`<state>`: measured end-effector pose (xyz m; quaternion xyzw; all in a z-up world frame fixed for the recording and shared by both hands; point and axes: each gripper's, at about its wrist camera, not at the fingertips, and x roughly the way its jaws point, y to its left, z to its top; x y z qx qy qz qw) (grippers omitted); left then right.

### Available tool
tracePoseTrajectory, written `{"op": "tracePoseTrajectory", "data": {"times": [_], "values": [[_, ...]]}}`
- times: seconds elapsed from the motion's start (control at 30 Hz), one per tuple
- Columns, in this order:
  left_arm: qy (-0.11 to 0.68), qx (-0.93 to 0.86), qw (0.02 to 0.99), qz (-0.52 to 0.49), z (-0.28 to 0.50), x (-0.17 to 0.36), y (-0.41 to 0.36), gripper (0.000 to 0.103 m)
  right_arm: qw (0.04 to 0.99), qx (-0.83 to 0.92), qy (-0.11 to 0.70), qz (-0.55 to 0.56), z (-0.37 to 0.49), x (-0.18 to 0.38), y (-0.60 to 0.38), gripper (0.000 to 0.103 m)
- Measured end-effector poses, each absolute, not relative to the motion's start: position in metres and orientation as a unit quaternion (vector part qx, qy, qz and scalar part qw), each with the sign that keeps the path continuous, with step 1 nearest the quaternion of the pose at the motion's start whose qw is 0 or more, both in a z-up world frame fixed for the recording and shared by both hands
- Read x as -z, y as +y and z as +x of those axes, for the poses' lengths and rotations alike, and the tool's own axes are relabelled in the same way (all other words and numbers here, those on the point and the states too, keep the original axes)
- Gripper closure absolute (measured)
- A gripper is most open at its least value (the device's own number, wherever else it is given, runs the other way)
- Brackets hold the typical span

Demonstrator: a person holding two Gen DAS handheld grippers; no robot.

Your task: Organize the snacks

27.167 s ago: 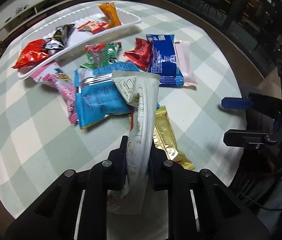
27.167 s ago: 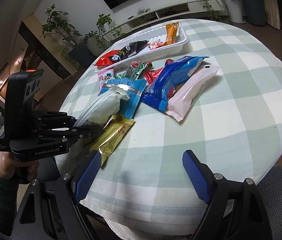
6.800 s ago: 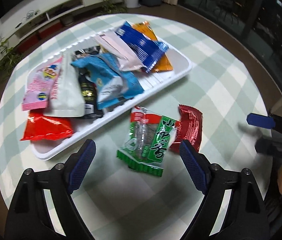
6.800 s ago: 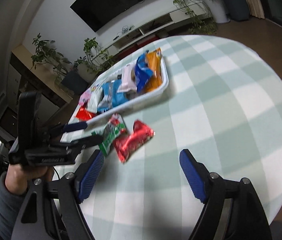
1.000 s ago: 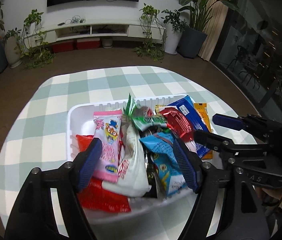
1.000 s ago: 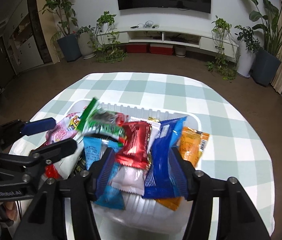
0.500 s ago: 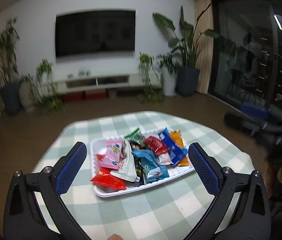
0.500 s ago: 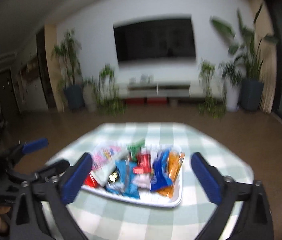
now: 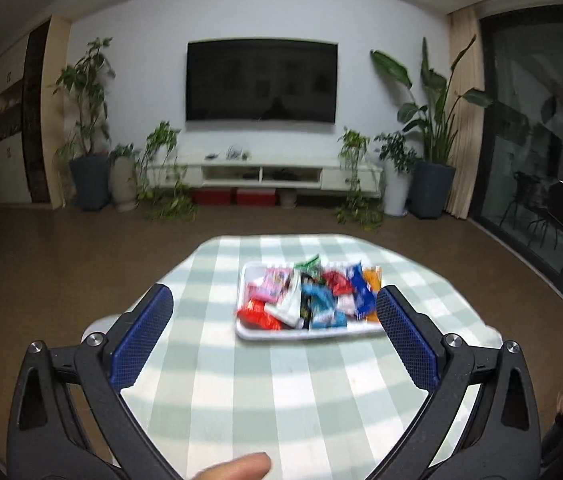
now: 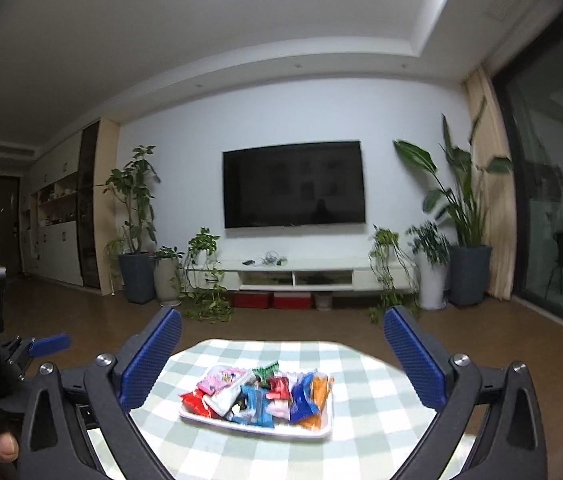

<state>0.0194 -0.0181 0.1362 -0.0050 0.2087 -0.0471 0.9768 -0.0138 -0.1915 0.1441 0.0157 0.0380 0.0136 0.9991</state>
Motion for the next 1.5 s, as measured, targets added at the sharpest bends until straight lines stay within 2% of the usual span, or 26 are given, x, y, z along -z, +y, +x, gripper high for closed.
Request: {"op": "tracePoseTrajectory", "data": {"times": [0.17, 0.4, 0.87, 1.5], "values": [[0.267, -0.005, 0.963, 0.026, 0.002, -0.116, -0.029, 0.000, 0.995, -0.013, 0.085, 0.054, -0.028, -0.126, -0.206, 0.000], [0.292, 0.010, 0.956, 0.009, -0.014, -0.097, -0.032, 0.000, 0.991, 0.004, 0.126, 0.034, -0.041, -0.112, -0.200, 0.000], [0.332, 0.007, 0.943, 0.001, 0.014, -0.069, -0.028, 0.000, 0.968, 0.016, 0.249, 0.031, -0.020, -0.065, -0.191, 0.000], [0.368, 0.006, 0.930, -0.014, 0.038, -0.029, -0.015, 0.000, 0.950, 0.017, 0.310, 0.025, 0.002, -0.033, -0.180, 0.000]]}}
